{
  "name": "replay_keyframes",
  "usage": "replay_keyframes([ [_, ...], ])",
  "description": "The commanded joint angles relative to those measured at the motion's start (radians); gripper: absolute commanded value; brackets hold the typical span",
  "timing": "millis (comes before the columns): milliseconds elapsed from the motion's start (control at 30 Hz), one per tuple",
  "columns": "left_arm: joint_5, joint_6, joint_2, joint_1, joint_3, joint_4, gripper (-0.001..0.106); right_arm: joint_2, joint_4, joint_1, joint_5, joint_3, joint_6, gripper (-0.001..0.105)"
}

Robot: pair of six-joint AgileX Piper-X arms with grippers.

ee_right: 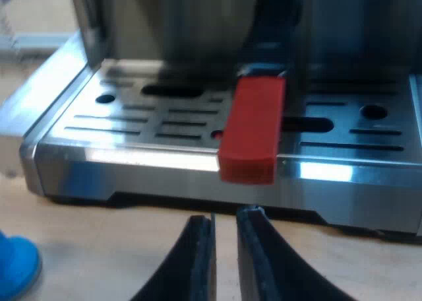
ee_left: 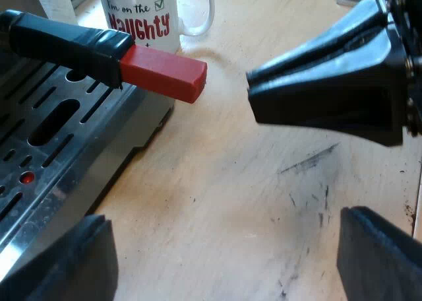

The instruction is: Grind coffee beans and then tamp

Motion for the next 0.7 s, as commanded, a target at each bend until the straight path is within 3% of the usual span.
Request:
replay_keyframes([
  [33,0.006,-0.011,0.000,-0.004,-0.002,-0.012,0.071,-0.006,0.000,0.002,0.047,-0.004,0.014,0.011],
  [700,0.006,-0.011,0.000,-0.004,-0.002,-0.012,0.071,-0.006,-0.008,0.000,0.047,-0.001,0.016,0.011],
])
